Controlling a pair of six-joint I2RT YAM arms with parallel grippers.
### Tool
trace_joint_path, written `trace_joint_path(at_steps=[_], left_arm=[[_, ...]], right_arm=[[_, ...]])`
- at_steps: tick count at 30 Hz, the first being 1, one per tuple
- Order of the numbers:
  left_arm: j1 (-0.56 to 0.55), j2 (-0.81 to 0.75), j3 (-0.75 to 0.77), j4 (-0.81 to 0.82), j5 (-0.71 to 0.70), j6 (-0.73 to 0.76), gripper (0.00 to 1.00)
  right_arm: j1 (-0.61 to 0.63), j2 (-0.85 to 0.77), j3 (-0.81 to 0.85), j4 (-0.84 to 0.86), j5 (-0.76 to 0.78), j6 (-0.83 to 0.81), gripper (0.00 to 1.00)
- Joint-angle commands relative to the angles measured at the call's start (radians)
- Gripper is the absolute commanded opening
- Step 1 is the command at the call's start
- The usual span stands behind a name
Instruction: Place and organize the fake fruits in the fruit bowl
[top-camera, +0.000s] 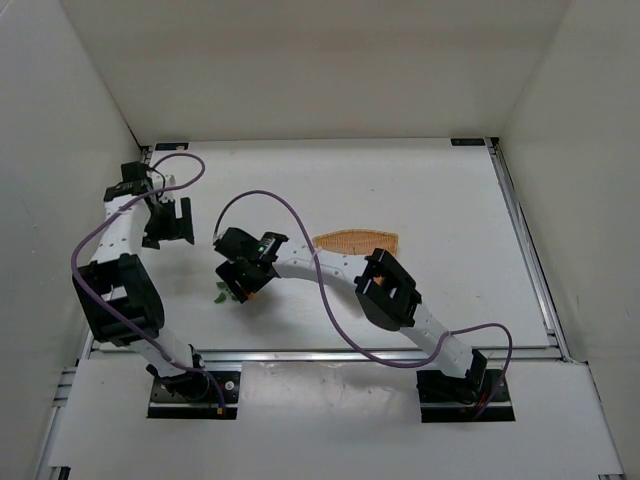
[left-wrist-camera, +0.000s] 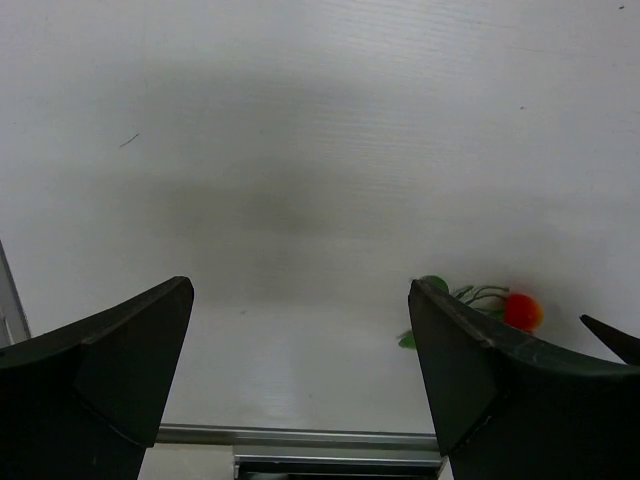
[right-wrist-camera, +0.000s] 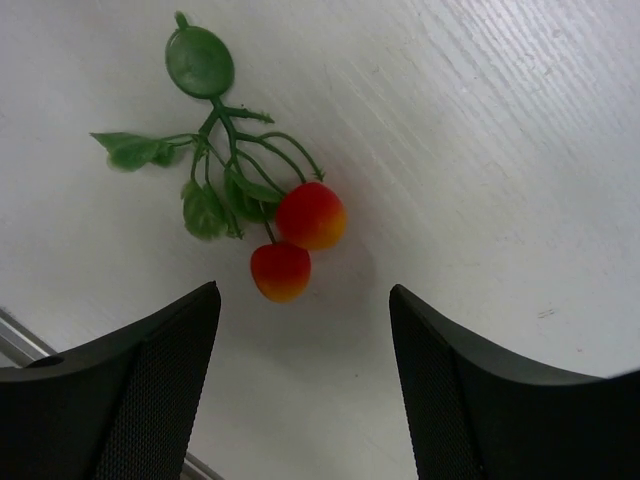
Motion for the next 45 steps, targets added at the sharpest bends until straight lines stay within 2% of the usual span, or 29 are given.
trace_joint_path(at_steps=[1, 12, 15, 16, 23, 27, 31, 35, 37, 40, 45], left_arm=[[0.036, -0.047, -0.010, 0.028, 0.065, 0.005, 1.00], [0.036, -0.038, -0.030, 0.037, 0.065, 0.005, 1.00], [0.036, -0.038, -0.030, 0.037, 0.056, 0.005, 1.00], [0.036, -0.038, -0.030, 0.037, 0.056, 0.005, 1.00], [0.045, -0.038, -0.059, 0.037, 0.056, 0.005, 1.00], [0.045, -0.048, -0.059, 0.037, 0.056, 0.005, 1.00], [0.045, -0.061, -0.059, 0.037, 0.056, -0.004, 1.00], [0.045, -0.070, -0.059, 0.037, 0.056, -0.004, 1.00], [0.045, -0.070, -0.059, 0.028, 0.056, -0.004, 1.00], [0.045, -0.070, -0.059, 0.028, 0.056, -0.004, 1.00], [0.036, -0.070, -0.059, 0.019, 0.065, -0.013, 1.00]], right_arm=[[0.002, -0.003, 0.019, 0.019, -0.047, 0.022, 0.73], [0.002, 0.075, 0.019, 0.039, -0.037, 0.070, 0.57], [0.002, 0.086, 0.033, 0.039, -0.012, 0.080, 0.49], [0.002, 0.099, 0.048, 0.039, -0.012, 0.080, 0.41], [0.002, 0.064, 0.039, 0.039, 0.000, 0.080, 0.14], [0.002, -0.055, -0.025, 0.030, 0.052, 0.109, 0.09], [-0.044, -0.254, -0.184, 0.030, 0.163, 0.230, 0.08], [-0.122, -0.510, -0.500, 0.065, 0.245, 0.333, 0.04], [-0.159, -0.607, -0.591, 0.065, 0.275, 0.360, 0.04], [-0.222, -0.689, -0.742, 0.065, 0.275, 0.412, 0.04], [-0.296, -0.723, -0.837, 0.077, 0.264, 0.420, 0.04]])
